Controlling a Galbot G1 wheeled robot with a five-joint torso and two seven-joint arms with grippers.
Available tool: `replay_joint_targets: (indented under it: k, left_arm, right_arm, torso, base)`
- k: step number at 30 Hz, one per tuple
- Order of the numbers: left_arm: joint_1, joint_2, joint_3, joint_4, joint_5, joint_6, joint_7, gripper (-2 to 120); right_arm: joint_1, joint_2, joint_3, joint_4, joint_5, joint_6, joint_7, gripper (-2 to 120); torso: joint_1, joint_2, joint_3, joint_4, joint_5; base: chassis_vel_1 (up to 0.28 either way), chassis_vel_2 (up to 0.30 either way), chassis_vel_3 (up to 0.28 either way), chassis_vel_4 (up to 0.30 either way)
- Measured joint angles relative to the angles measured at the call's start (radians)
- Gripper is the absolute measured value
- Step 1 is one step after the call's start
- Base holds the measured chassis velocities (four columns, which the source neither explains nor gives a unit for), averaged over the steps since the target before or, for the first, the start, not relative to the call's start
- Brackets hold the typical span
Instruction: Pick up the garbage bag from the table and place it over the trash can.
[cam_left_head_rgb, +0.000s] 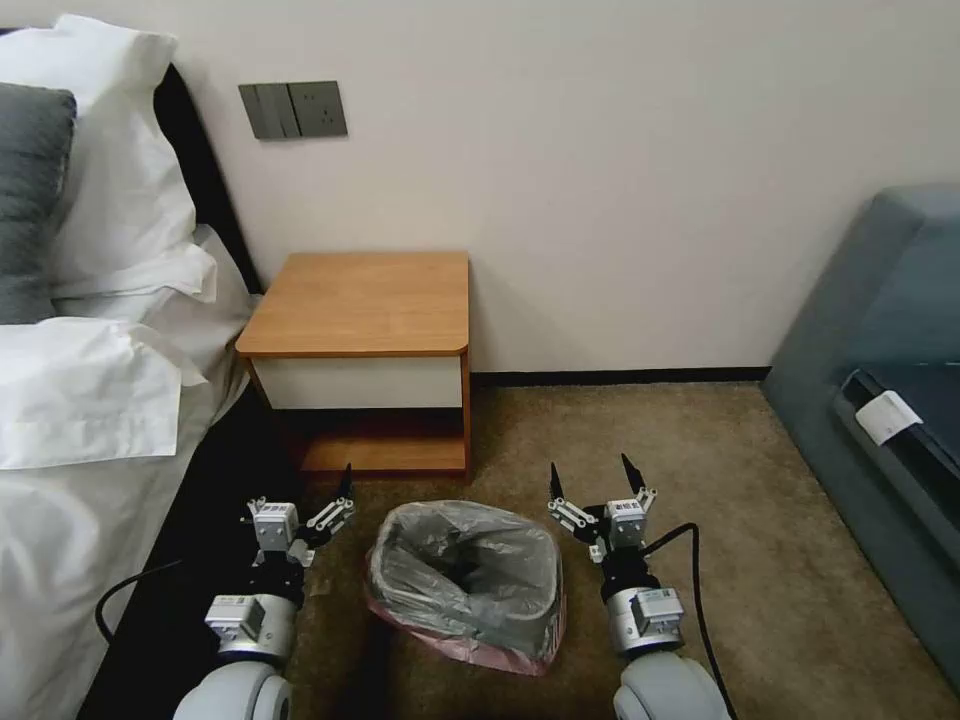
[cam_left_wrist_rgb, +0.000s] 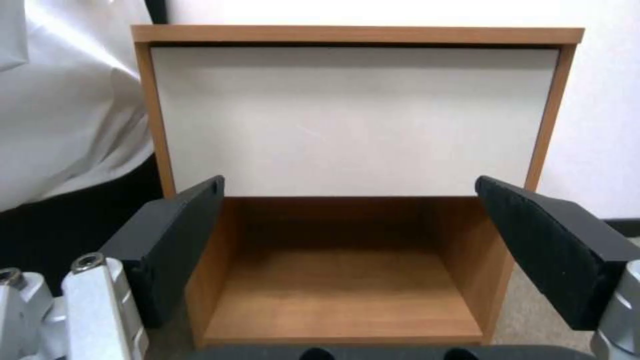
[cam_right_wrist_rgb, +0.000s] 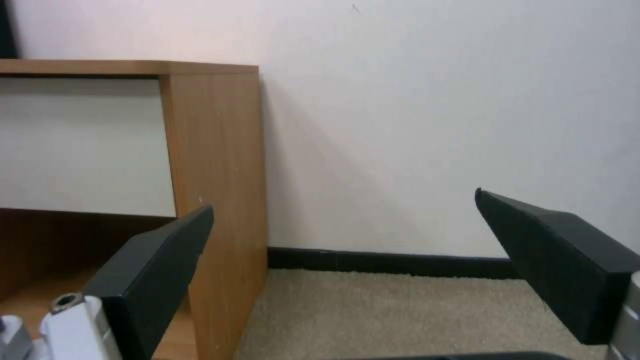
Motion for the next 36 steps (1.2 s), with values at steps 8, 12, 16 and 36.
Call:
replay_joint_targets:
  k: [8,12,16,36]
  left_arm:
    - [0.000,0.000,0.001,0.000,-0.001,0.004,0.000,95]
    - [0.000,0.000,0.001,0.000,-0.001,0.005,-0.001,95]
    - [0.000,0.000,0.001,0.000,-0.002,0.006,-0.001,95]
    - [0.000,0.000,0.001,-0.001,-0.002,0.009,-0.002,95]
  right_arm:
    - [0.001,-0.002,-0.001,0.002,0.003,-0.003,-0.001,100]
    - [0.001,-0.003,-0.001,0.003,0.004,-0.004,-0.002,100]
    - [0.002,-0.003,-0.001,0.004,0.004,-0.005,-0.003,100]
    - [0.003,-0.004,-0.002,0.006,0.006,-0.007,-0.004,100]
  torso:
    - [0.000,0.000,0.000,0.0000,0.0000]
    - [0.000,0.000,0.000,0.0000,0.0000]
    - [0.000,0.000,0.000,0.0000,0.0001]
    - [0.000,0.000,0.000,0.0000,0.0001]
  base:
    - [0.000,0.000,0.000,0.000]
    - [0.000,0.000,0.000,0.000]
    - [0.000,0.000,0.000,0.000]
    - [0.000,0.000,0.000,0.000]
